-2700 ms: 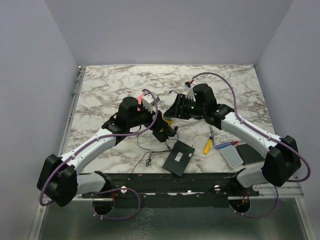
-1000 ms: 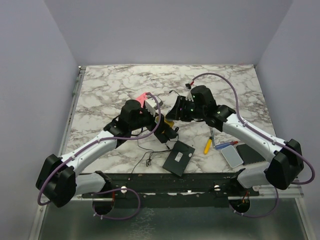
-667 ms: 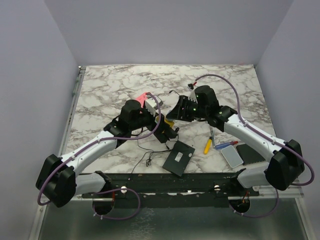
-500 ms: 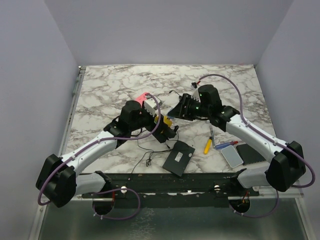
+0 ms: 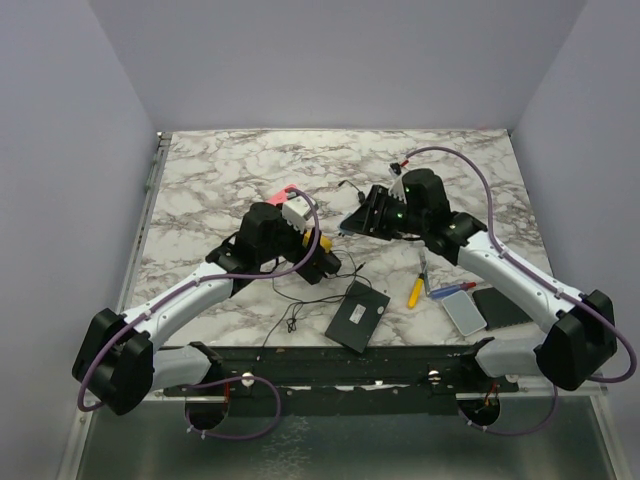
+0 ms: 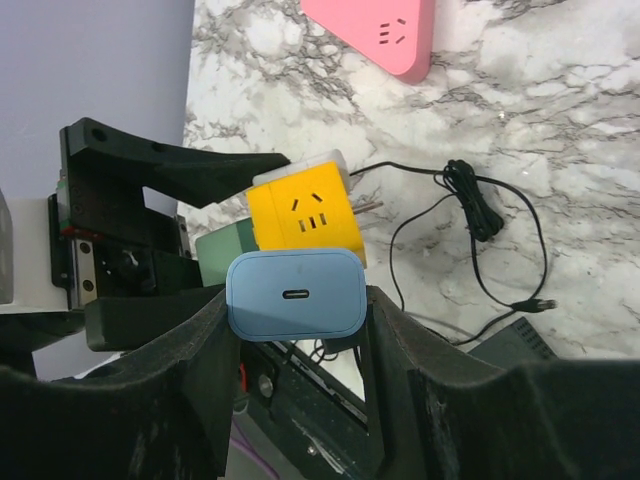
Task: Pull the plug off the socket
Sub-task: Remove the plug from the socket, then place the plug at the center of the board.
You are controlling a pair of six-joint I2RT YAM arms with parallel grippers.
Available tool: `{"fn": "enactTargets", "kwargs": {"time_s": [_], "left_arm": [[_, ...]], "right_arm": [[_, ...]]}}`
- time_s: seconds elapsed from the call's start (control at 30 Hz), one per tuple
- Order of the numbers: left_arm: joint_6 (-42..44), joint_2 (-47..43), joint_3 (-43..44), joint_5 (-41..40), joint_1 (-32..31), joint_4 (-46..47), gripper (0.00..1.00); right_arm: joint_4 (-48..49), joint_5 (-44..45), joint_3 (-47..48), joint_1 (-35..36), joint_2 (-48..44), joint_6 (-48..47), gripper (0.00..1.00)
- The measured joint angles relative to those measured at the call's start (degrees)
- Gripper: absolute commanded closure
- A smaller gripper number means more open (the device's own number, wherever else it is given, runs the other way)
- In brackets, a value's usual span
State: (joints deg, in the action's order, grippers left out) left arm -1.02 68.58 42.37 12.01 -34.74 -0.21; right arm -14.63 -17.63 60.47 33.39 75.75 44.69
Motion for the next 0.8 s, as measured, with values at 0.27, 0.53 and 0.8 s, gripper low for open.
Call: {"fn": "enactTargets", "kwargs": {"time_s": [0.27,0.53,0.8], "left_arm": [[-0.66,2.56,0.59,-0.96,0.59,-0.28,1.00],[-5.09,9.18,2.99,1.20,5.27,-3.15,1.00],[-8.24,10.08,5.33,1.73,8.09,-6.01,1.00]], "right_arm": [[-7.39,8.15,2.32,-0.31,-1.14,-5.49,1.00],[-15.39,6.78,5.07,-13.99,1.55,-13.38,1.00],[-21.62,3.96,1.18,-28.94,7.06,-20.37,1.00]]}}
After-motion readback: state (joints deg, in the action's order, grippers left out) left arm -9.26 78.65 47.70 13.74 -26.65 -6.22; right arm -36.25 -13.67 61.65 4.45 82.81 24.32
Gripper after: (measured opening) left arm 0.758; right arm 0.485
